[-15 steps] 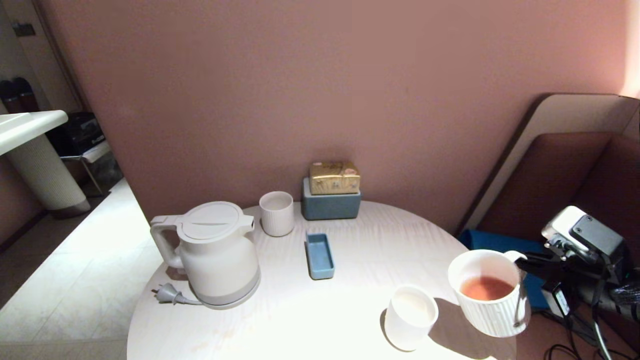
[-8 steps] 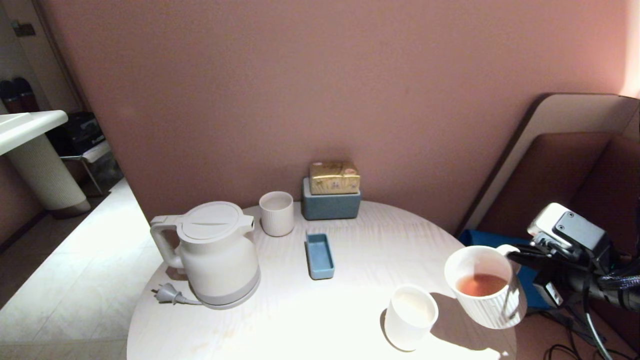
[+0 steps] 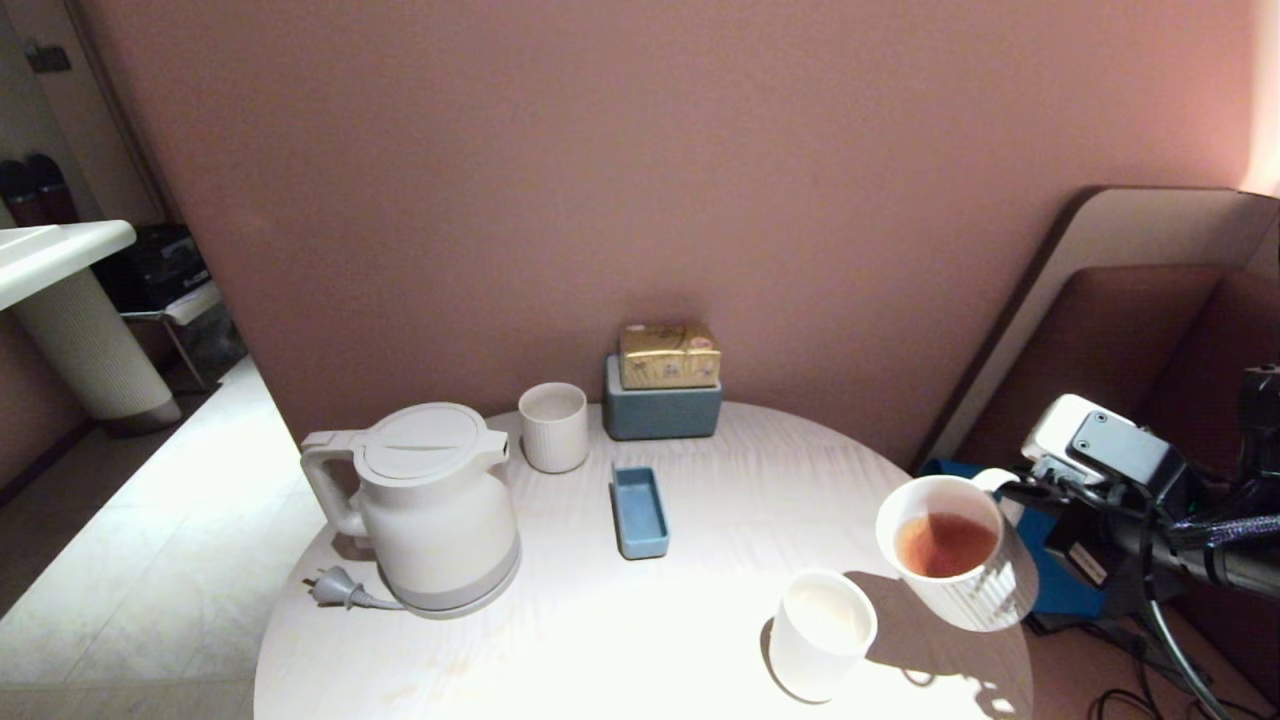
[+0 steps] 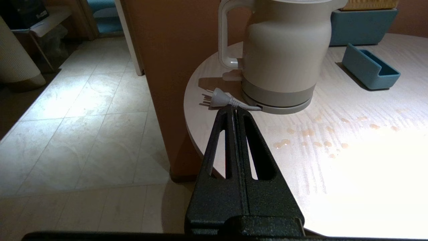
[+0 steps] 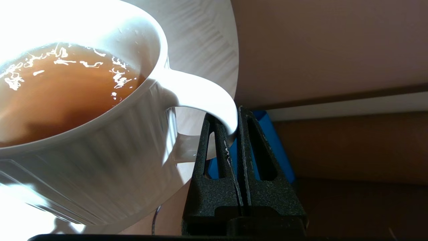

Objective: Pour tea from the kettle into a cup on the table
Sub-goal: Pour water into another cup

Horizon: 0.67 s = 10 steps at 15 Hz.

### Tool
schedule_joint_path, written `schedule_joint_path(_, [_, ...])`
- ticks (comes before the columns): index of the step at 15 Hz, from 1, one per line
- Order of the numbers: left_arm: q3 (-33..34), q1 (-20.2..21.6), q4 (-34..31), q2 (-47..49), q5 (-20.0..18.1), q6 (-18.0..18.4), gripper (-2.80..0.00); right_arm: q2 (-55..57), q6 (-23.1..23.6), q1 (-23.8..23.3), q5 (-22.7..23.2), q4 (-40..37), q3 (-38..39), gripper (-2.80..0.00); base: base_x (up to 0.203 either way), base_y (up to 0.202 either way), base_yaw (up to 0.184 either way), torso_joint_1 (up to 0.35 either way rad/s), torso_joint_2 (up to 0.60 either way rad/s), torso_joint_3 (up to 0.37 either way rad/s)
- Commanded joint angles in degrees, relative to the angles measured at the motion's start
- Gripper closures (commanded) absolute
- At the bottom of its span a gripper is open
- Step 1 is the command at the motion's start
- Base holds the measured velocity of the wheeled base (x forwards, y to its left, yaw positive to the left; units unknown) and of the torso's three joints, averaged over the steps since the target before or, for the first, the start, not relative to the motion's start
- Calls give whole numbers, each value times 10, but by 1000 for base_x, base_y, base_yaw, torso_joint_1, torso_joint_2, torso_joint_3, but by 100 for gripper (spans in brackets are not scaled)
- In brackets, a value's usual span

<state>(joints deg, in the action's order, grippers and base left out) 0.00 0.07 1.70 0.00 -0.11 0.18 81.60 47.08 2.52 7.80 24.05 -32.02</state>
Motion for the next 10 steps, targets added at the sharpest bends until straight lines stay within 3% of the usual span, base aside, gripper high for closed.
schedule_joint_path(1, [0,0,0,1,0,0,0,9,3,17,-10,1,-7,0,0,0,0,0,0,0])
schedule_joint_path(5, [0,0,0,1,0,0,0,13,6,52,-42,1,-8,0,0,0,0,0,0,0])
schedule_joint_path(10, [0,0,0,1,0,0,0,18,78,60,-51,3,-15,0,0,0,0,0,0,0])
